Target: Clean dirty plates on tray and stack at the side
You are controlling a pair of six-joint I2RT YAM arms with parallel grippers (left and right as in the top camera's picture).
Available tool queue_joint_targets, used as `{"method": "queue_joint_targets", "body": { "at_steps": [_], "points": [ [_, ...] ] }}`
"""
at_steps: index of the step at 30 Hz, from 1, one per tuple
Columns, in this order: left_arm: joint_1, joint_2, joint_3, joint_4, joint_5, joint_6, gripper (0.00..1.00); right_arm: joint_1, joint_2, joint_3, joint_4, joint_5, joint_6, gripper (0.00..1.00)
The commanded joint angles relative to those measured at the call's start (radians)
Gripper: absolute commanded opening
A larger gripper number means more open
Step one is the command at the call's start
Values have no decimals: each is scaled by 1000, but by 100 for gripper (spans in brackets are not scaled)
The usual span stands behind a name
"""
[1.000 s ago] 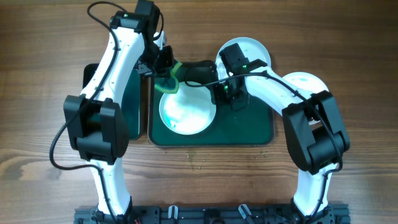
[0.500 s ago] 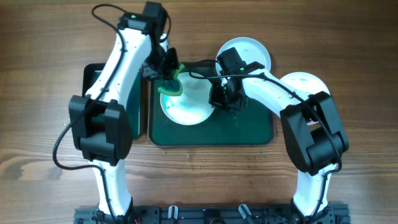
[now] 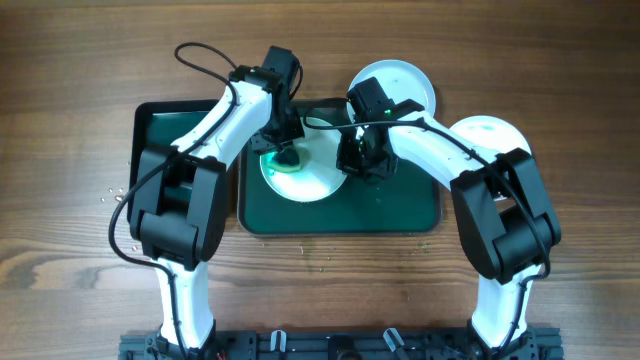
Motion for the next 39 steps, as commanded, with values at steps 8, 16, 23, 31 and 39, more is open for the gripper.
{"method": "queue_joint_targets", "body": {
  "at_steps": [8,16,23,31,39],
  "points": [
    [1,-2,-158,10,198,122,4,-2,29,-34,-3,111,-23,4],
    [16,-4,-158,-35,573,507,4,-1,29,-34,-2,116,-25,4],
    [85,-4,-156,-83,609,588,4,-1,29,-35,-1,118,-25,4],
    [170,-4,-88,-64,283,292,4,-1,31,-35,2,118,-24,4],
    [103,-4,-6,34,18,260,4,-1,32,-35,2,118,-25,4]
  ]
}}
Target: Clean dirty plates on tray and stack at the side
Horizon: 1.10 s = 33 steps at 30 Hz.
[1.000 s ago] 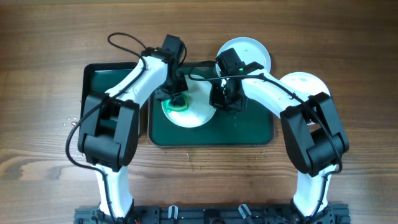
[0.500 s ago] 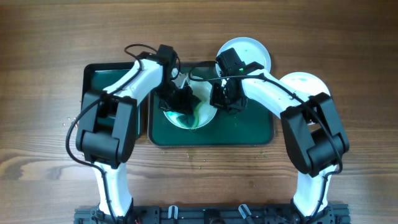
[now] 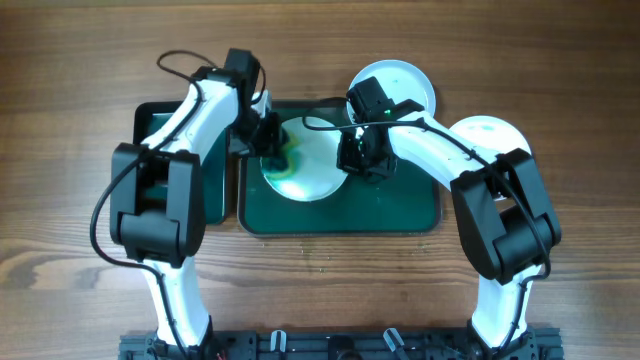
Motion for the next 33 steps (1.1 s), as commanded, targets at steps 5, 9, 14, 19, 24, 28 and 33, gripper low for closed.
{"method": "queue_joint_targets", "body": {
  "at_steps": [5,9,14,19,24,28,33],
  "points": [
    [-82,15,34,144,-211,-41,4,-2,34,-35,-10,97,-8,4],
    [-113,15,34,116,-211,-41,4,-2,34,-35,-10,97,-12,4],
    [-144,15,34,44,-87,15,4,-2,34,-35,-8,97,-12,4],
    [-149,15,34,49,115,126,4,-2,34,-35,-8,96,-15,4],
    [-131,15,34,109,115,124,4,-2,34,-35,-12,96,-17,4],
    [-101,15,34,116,-55,-15,4,-2,34,-35,-12,96,-19,4],
    [-78,15,34,32,-381,-225,4,-2,34,-35,-11,96,-19,4]
  ]
}}
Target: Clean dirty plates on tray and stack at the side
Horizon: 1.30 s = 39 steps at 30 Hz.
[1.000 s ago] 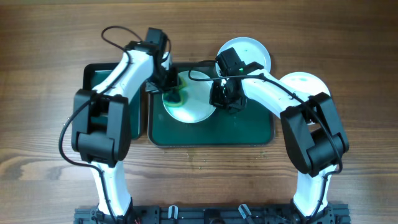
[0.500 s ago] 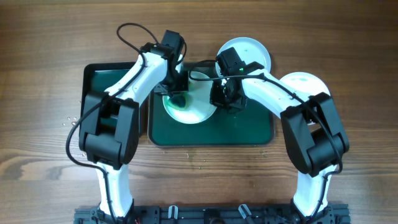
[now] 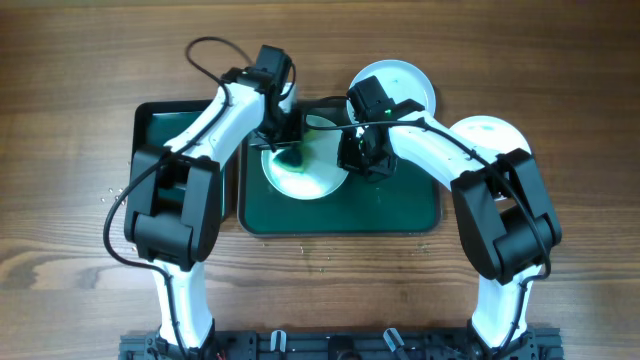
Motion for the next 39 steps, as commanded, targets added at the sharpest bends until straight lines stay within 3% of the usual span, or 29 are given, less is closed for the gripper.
{"method": "queue_joint_targets", "body": {
  "at_steps": [1,4,15,20,31,39],
  "points": [
    [23,11,17,-54,-284,-182,4,-1,34,-35,-18,80,-18,4],
    [18,11,17,-97,-250,-202,4,-1,34,-35,-16,80,-21,4],
    [-13,11,17,-97,109,-195,4,-1,34,-35,-13,42,-95,4],
    [-13,11,17,-26,230,-107,4,-1,34,-35,-12,39,-99,4],
    [37,-7,23,-7,170,-84,4,-1,34,-35,-6,27,-129,4],
    [109,-227,25,-42,171,-63,4,-2,32,-34,3,-27,-217,4]
  ]
}}
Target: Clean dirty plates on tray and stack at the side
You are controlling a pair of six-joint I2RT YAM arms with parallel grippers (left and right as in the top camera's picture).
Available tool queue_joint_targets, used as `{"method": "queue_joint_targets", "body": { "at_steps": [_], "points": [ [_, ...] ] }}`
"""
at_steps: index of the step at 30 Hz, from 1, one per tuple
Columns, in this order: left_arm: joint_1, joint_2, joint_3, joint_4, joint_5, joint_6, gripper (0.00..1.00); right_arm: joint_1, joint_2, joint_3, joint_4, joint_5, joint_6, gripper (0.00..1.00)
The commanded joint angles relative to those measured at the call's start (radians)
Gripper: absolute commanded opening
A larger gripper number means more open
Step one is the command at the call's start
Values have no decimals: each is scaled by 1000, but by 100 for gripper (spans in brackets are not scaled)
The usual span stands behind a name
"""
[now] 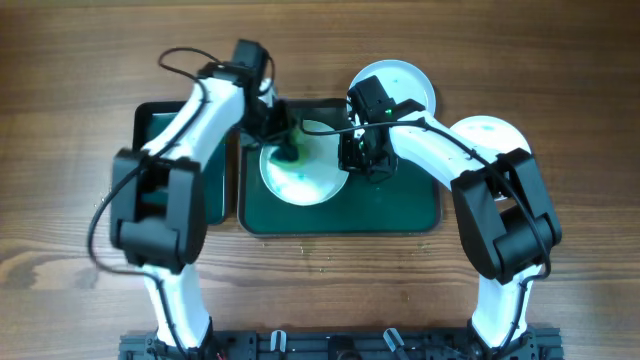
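Observation:
A white plate with pale green smears lies on the dark green tray in the overhead view. My left gripper is over the plate's upper left part. It presses a dark sponge onto the plate and looks shut on it. My right gripper sits at the plate's right rim and appears shut on it. Both sets of fingertips are mostly hidden under the wrists.
A second dark tray lies to the left, partly under the left arm. Two white plates rest on the wooden table at the right, one at the back and one under the right arm.
My left arm has swung to the left, and the sponge sits slightly nearer the plate's upper left edge. The green smear looks thinner and more spread. The right gripper has not moved.
The sponge was first on the plate's left-centre, then at its left edge, then back near the upper middle, and is now at the upper left. The green mess has been spread thinner. The right gripper stayed at the plate's right rim throughout.

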Motion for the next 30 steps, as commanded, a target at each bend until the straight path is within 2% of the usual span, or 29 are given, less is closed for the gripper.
{"method": "queue_joint_targets", "body": {
  "at_steps": [1,5,9,13,15,18,30],
  "points": [
    [40,-227,19,-17,-6,39,4,1,26,-33,-6,-22,-93,4],
    [64,-357,19,-33,-11,39,4,8,-21,-33,-18,-6,-149,4],
    [71,-430,19,-48,-55,39,4,31,-127,-33,-52,128,-164,4],
    [71,-431,17,-72,-83,39,4,89,-256,-33,-126,404,-164,4],
    [71,-428,16,-82,-90,38,4,154,-350,-33,-171,629,-161,4],
    [71,-428,16,-82,-90,38,4,218,-409,-33,-201,809,-130,4],
    [71,-427,16,-93,-113,38,4,415,-465,-33,-321,1451,-102,4]
  ]
}}
